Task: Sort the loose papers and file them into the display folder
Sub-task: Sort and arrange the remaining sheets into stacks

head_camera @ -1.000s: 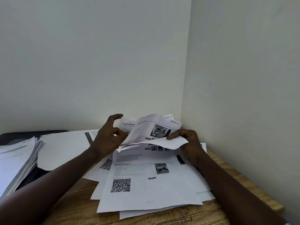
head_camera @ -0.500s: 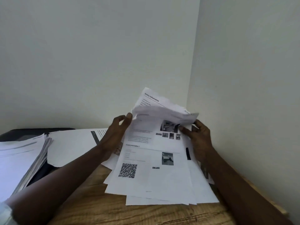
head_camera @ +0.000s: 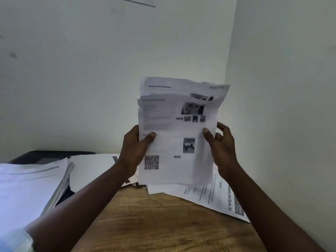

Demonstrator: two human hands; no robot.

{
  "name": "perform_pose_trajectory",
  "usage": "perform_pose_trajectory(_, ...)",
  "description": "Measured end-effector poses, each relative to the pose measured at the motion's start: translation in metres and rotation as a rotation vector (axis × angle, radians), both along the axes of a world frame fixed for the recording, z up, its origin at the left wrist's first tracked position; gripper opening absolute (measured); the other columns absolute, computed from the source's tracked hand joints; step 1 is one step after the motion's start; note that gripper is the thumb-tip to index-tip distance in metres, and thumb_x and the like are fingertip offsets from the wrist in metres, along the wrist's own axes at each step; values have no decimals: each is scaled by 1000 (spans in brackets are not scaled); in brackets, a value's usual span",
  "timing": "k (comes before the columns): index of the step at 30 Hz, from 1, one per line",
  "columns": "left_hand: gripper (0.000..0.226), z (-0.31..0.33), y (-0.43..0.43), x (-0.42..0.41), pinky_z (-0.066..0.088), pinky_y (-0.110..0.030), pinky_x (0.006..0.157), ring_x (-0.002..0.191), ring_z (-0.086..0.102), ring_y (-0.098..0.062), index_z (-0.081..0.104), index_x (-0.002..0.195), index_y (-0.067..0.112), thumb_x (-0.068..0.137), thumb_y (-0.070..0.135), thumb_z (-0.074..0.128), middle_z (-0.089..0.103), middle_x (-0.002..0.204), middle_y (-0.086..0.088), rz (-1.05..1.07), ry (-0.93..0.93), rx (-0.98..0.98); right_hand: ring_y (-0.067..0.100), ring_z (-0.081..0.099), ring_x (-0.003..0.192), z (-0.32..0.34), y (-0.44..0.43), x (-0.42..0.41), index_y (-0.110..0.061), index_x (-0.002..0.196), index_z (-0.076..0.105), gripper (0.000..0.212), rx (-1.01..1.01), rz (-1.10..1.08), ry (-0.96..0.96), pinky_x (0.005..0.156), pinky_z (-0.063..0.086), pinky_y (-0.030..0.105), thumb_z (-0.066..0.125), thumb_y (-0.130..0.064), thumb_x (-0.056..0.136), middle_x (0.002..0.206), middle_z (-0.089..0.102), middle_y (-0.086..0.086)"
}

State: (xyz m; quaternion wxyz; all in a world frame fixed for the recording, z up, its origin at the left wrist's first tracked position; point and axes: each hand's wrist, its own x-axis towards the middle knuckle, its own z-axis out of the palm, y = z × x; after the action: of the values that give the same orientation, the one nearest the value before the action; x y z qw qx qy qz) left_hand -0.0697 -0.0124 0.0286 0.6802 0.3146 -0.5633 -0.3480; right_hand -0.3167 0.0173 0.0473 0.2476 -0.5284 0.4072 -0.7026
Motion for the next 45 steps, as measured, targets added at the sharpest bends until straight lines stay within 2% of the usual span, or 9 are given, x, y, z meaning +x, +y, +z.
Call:
perform_pose_trajectory(4, 33, -1, 4, 3, 59, -34, 85, 102, 74, -16, 66, 122, 11, 91, 14, 77, 77, 111, 2, -13, -43, -22, 17, 72, 102, -18, -2, 9, -23, 116, 65, 22, -35, -39, 107, 94, 58, 49, 70, -32, 97, 109, 75, -3)
perform_pose_trajectory(9, 31, -9, 12, 5, 53, -25, 74, 86, 66, -9, 64, 111, 3, 81, 11, 69, 73, 92, 9, -97, -69, -221, 13, 70, 100, -32, 1, 17, -35, 104, 71, 22, -121, -151, 121, 90, 56, 43, 66, -19, 90, 104, 75, -8)
perform_pose_trajectory(13, 28, 10, 10, 3, 61, -48, 83, 95, 73, -20, 68, 111, 9, 89, 26, 76, 76, 101, 1, 196, -118, -210, 12, 67, 81, -12, 4, 23, -18, 92, 68, 17, -164, -233, 62, 78, 57, 40, 67, -34, 99, 88, 72, -5)
perform_pose_trajectory(21, 27, -17, 12, -12, 61, -46, 90, 104, 69, -19, 63, 121, 17, 96, 21, 71, 72, 113, 2, 222, -209, -42, 10, 65, 95, -62, 10, 34, -18, 114, 62, 24, -31, -272, 129, 85, 54, 38, 66, -37, 99, 105, 69, -5)
perform_pose_trajectory(26, 20, -7, 19, -16, 58, -24, 78, 99, 68, -11, 59, 117, 16, 100, 21, 66, 70, 110, 6, 260, -153, -106, 3, 65, 92, -53, 16, 36, -18, 112, 62, 14, -166, -331, 112, 79, 52, 18, 62, -28, 102, 102, 69, -8)
perform_pose_trajectory(31, 20, -22, 27, -22, 43, -2, 64, 89, 60, 5, 57, 119, 14, 100, 11, 63, 64, 101, 12, 355, -314, -132, 22, 64, 105, -71, 9, 39, -16, 122, 58, 24, 9, -300, 170, 96, 51, 39, 61, -29, 101, 115, 68, 1)
perform_pose_trajectory(36, 12, 22, 34, -6, 46, -23, 74, 87, 61, -11, 59, 104, 20, 93, 19, 65, 64, 98, 14, 393, -466, -64, 15, 65, 96, -36, 0, 24, -16, 108, 61, 18, 7, -110, 175, 88, 50, 34, 65, -31, 100, 104, 69, -4)
perform_pose_trajectory(41, 30, 10, 47, 30, 60, -32, 72, 92, 72, -26, 79, 98, 28, 80, 5, 71, 79, 94, 0, -49, -482, 168, 9, 62, 70, -32, -15, 21, -20, 102, 60, 12, 119, -1, 239, 66, 48, 25, 65, -31, 99, 84, 66, -4)
perform_pose_trajectory(45, 104, -9, 45, 46, 38, -45, 115, 143, 39, -32, 9, 161, 16, 86, 35, 79, 36, 155, -13, 384, -991, 279, 18, 70, 89, -63, -15, 30, -21, 106, 64, 11, 227, 70, 351, 74, 55, 28, 67, -25, 97, 100, 73, 2)
